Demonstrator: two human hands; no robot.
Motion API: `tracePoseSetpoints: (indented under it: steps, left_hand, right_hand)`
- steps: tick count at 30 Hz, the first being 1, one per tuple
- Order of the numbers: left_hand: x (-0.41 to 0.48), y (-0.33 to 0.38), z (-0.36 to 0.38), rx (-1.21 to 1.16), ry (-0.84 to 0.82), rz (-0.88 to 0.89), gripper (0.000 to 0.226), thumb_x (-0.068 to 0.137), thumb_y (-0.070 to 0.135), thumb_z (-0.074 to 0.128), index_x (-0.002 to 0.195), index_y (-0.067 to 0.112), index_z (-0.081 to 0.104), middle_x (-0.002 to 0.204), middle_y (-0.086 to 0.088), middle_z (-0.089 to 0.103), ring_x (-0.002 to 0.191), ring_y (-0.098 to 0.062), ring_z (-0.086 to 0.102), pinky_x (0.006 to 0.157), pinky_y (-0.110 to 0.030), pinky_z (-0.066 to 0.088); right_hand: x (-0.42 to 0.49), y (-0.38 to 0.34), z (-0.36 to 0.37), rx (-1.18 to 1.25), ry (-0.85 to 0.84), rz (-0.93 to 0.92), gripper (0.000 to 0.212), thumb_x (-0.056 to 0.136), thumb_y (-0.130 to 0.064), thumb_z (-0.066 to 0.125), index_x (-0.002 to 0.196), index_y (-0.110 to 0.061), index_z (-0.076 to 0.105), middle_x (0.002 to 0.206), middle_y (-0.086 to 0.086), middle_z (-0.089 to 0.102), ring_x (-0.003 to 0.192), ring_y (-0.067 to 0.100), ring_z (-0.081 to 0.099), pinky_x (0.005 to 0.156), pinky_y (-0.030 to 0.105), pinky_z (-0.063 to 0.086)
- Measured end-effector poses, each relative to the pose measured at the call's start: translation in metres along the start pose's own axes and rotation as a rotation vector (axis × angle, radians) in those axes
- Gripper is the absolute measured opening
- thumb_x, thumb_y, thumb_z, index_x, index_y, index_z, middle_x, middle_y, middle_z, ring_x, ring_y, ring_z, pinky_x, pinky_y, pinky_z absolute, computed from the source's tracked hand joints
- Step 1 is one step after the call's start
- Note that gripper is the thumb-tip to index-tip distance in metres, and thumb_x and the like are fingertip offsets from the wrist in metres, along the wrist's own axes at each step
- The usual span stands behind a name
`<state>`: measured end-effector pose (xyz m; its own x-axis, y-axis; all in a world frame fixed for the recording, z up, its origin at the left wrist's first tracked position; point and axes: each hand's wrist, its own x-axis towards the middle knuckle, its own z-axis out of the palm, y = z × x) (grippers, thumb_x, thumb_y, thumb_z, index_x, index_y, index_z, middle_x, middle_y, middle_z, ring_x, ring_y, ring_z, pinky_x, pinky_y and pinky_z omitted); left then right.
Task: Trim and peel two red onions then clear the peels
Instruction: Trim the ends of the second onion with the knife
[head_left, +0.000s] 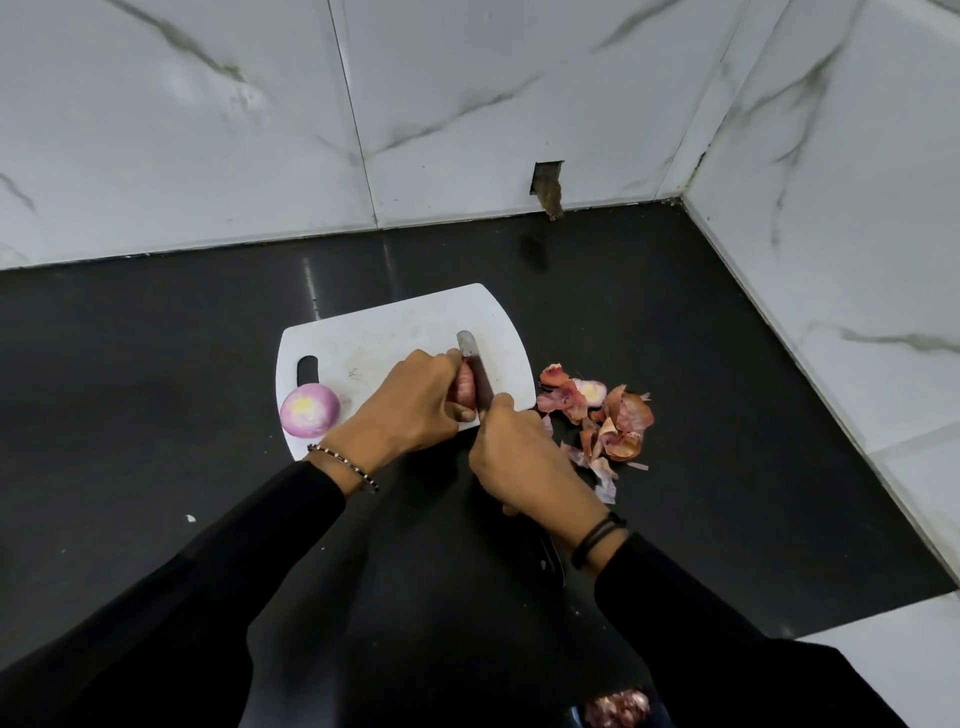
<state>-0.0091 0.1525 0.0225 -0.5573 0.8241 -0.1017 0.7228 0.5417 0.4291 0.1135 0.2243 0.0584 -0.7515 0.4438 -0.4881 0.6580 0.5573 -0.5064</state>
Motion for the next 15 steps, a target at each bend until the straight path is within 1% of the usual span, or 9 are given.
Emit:
tracePoseSetpoints:
  steps: [2,4,6,8,10,12,13,15]
  left_hand:
    - [0.003,0.003,-0.001,0.015,-0.022,-0.013,0.030,0.083,0.027,0.074,0.100,0.010,0.054,0.079,0.000,0.047,0.071,-0.019,0.045,0.065,-0.025,0.031]
    - [0.004,0.002,-0.002,0.026,-0.035,-0.019,0.031,0.084,0.026,0.073,0.103,0.009,0.055,0.080,-0.001,0.049,0.071,-0.020,0.046,0.064,-0.025,0.033]
    - [0.002,0.001,-0.003,0.018,-0.039,-0.029,0.027,0.084,0.023,0.071,0.098,0.010,0.053,0.074,0.002,0.047,0.070,-0.021,0.047,0.057,-0.024,0.031]
    - [-0.002,-0.001,-0.004,0.001,-0.038,-0.031,0.026,0.083,0.021,0.071,0.092,0.011,0.048,0.067,0.005,0.042,0.068,-0.022,0.046,0.050,-0.020,0.026]
    - [-0.004,-0.002,-0.005,-0.017,-0.022,-0.030,0.026,0.083,0.020,0.070,0.089,0.011,0.046,0.065,0.007,0.040,0.067,-0.022,0.044,0.049,-0.018,0.024]
    - [-0.006,-0.001,-0.006,-0.031,-0.013,-0.042,0.024,0.083,0.016,0.069,0.088,0.011,0.045,0.065,0.007,0.040,0.065,-0.020,0.042,0.049,-0.018,0.025]
    - [-0.005,0.000,-0.006,-0.038,-0.005,-0.044,0.023,0.083,0.014,0.068,0.087,0.011,0.046,0.065,0.008,0.040,0.064,-0.018,0.041,0.048,-0.018,0.026]
    - [-0.005,0.004,-0.005,-0.045,0.011,-0.020,0.021,0.083,0.014,0.070,0.086,0.013,0.050,0.064,0.013,0.041,0.060,-0.011,0.040,0.050,-0.014,0.032]
  right_hand:
    - [0.001,-0.001,0.004,-0.025,0.010,0.019,0.031,0.101,-0.010,0.042,0.131,-0.004,0.037,0.127,0.021,0.049,0.102,0.034,0.055,0.073,0.037,0.042]
    - [0.001,-0.002,0.008,-0.033,0.026,0.025,0.033,0.101,-0.009,0.043,0.132,-0.005,0.037,0.129,0.021,0.050,0.113,0.037,0.055,0.080,0.040,0.042]
    - [0.002,-0.004,0.011,-0.049,0.050,0.018,0.033,0.101,-0.008,0.045,0.132,-0.006,0.037,0.127,0.019,0.053,0.114,0.037,0.056,0.083,0.043,0.045]
    - [0.001,-0.005,0.016,-0.081,0.079,0.008,0.031,0.101,-0.008,0.045,0.131,-0.007,0.038,0.124,0.017,0.055,0.114,0.038,0.058,0.081,0.043,0.044]
    - [0.002,-0.006,0.020,-0.131,0.121,-0.007,0.028,0.101,-0.007,0.042,0.129,-0.008,0.038,0.123,0.016,0.058,0.113,0.038,0.058,0.079,0.042,0.042]
    - [0.003,-0.006,0.026,-0.182,0.163,-0.028,0.026,0.103,-0.009,0.038,0.129,-0.008,0.038,0.122,0.014,0.060,0.113,0.037,0.060,0.080,0.042,0.044]
    - [0.005,-0.005,0.028,-0.203,0.180,-0.034,0.025,0.104,-0.010,0.037,0.128,-0.009,0.038,0.121,0.013,0.062,0.112,0.036,0.061,0.080,0.042,0.044]
    - [0.009,0.000,0.033,-0.242,0.190,-0.018,0.020,0.104,-0.010,0.035,0.124,-0.011,0.039,0.120,0.012,0.064,0.110,0.034,0.063,0.075,0.039,0.040]
